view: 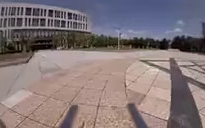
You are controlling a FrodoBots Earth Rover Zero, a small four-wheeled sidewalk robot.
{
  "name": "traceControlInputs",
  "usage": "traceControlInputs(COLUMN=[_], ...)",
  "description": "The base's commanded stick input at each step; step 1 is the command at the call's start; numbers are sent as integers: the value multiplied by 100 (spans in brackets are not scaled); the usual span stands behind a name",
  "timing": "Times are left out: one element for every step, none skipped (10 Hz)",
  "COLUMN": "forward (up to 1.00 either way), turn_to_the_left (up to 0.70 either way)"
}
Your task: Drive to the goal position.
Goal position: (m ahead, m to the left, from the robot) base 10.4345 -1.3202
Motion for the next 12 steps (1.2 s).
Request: traceControlInputs(forward=[70,70,70,70,70,70,70,70,70,70,70,70], turn_to_the_left=[0,0,0,0,0,0,0,0,0,0,0,0])
